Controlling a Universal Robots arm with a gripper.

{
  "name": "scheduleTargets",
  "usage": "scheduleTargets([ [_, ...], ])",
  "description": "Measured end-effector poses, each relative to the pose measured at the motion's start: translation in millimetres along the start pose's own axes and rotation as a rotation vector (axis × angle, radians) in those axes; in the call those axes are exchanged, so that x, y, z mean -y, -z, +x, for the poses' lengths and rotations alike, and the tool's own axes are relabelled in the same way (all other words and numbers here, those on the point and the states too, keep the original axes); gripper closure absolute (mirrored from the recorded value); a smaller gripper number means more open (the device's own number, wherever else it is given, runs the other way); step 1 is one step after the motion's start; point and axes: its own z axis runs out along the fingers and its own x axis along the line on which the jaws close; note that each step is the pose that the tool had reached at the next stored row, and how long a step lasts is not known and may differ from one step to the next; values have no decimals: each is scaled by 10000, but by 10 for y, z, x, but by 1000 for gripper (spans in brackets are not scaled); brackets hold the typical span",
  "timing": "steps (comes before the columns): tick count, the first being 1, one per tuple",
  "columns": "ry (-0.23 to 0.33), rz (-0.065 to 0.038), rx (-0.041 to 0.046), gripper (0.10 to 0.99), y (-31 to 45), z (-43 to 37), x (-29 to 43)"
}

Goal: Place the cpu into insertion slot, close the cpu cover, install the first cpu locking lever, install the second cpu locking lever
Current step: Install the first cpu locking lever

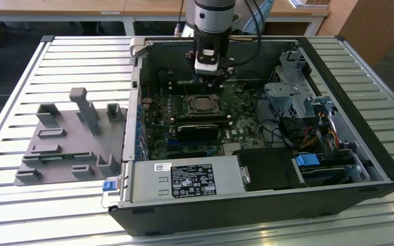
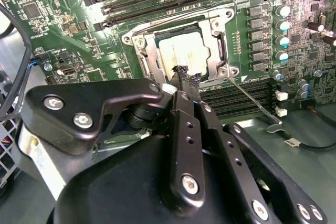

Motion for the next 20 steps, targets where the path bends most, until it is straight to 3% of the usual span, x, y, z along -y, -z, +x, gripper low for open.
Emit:
scheduleTargets([
  [9, 526, -12, -4, 969, 0, 0, 0],
  [14, 706, 64, 69, 969, 0, 0, 1],
  [20, 851, 67, 74, 969, 0, -1, 3],
])
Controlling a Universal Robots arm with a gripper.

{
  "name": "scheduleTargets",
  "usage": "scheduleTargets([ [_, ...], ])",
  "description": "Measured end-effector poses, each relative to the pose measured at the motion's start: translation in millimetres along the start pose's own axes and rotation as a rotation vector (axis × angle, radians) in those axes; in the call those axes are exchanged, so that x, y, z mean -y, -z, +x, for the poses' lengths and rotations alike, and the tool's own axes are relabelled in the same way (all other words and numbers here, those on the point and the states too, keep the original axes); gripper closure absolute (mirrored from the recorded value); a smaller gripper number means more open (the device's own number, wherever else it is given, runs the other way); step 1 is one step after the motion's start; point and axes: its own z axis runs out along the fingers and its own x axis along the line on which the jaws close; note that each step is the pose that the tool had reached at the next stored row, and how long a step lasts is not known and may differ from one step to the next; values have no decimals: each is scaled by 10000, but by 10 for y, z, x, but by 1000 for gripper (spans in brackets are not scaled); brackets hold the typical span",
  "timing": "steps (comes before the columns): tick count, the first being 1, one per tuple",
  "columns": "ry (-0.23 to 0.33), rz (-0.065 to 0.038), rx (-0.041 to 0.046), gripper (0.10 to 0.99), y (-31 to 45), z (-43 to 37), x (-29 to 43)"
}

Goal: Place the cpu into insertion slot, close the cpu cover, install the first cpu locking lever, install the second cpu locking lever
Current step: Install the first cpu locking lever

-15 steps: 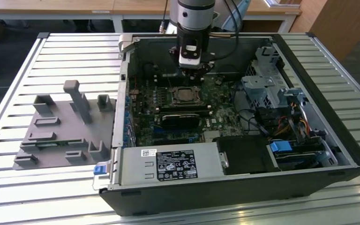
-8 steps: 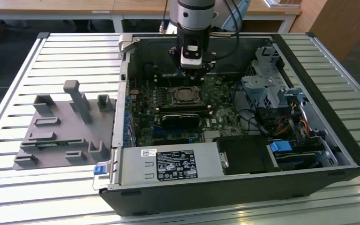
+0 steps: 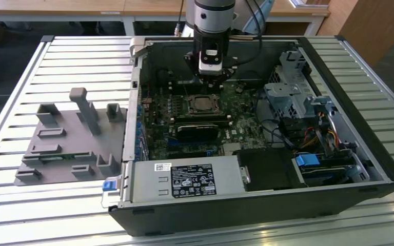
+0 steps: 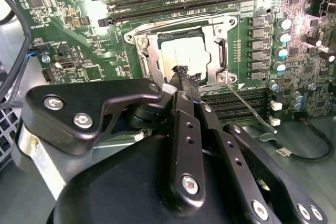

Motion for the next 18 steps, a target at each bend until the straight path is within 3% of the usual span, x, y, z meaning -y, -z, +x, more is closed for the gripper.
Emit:
scheduleTargets([
  [8, 1000, -31, 0, 969, 0, 0, 0],
  [18, 1774, -55, -1, 969, 12, 0, 0],
])
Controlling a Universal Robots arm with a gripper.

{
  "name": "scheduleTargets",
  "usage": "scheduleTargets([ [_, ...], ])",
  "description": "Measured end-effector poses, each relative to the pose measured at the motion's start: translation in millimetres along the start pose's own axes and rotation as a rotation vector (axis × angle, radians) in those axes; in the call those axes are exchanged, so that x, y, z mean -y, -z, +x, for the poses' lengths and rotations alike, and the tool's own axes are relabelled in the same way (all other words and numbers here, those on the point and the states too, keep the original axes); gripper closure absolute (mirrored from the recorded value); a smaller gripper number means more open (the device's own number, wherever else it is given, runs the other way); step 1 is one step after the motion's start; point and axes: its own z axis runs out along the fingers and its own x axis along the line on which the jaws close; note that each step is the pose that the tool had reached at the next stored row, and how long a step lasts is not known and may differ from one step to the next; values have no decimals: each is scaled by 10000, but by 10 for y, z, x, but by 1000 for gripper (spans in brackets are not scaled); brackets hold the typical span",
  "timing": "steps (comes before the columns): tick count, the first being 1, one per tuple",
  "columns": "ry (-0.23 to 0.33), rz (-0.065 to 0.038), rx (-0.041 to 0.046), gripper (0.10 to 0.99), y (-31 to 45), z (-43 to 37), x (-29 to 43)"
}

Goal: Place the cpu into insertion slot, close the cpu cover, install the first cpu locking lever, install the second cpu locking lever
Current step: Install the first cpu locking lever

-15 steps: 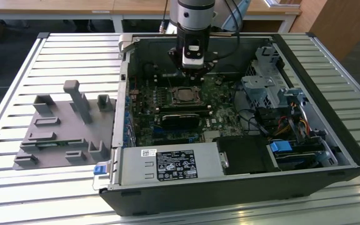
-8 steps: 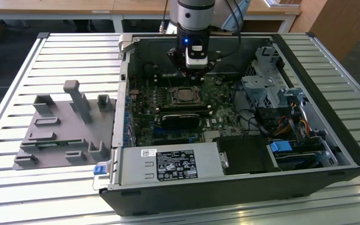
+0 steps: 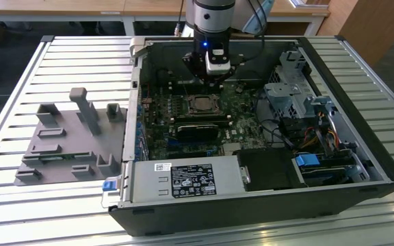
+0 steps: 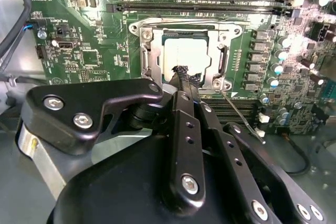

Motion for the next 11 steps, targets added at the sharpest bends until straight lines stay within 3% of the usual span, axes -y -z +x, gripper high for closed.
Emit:
scheduleTargets([
  [11, 614, -21, 0, 969, 12, 0, -1],
])
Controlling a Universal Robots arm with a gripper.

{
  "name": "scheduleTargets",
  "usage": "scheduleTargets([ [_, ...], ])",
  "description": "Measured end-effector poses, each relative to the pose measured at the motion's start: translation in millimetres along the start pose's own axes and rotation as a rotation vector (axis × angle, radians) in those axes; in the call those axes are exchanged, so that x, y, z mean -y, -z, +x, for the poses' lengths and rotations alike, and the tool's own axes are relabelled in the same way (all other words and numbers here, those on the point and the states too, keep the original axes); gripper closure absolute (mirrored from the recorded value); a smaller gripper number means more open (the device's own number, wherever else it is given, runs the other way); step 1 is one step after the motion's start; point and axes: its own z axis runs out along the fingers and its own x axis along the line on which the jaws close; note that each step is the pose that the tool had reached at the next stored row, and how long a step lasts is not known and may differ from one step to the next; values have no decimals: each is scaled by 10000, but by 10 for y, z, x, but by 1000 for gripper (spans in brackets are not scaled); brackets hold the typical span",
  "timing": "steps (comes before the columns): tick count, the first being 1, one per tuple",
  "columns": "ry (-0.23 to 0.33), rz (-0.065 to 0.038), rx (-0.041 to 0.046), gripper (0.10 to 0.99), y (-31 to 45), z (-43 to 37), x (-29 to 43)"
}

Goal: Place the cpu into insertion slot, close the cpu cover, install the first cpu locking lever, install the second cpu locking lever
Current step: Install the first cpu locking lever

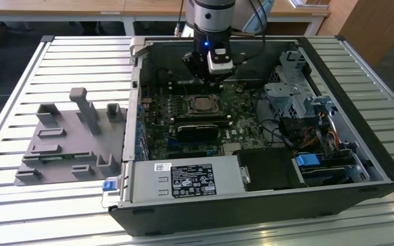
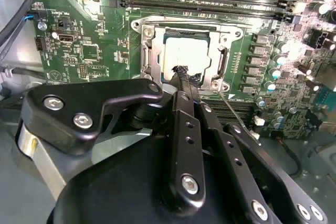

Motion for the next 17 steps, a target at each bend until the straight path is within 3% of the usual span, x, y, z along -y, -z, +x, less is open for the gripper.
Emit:
scheduleTargets([
  [17, 840, -26, -1, 969, 5, 0, -1],
])
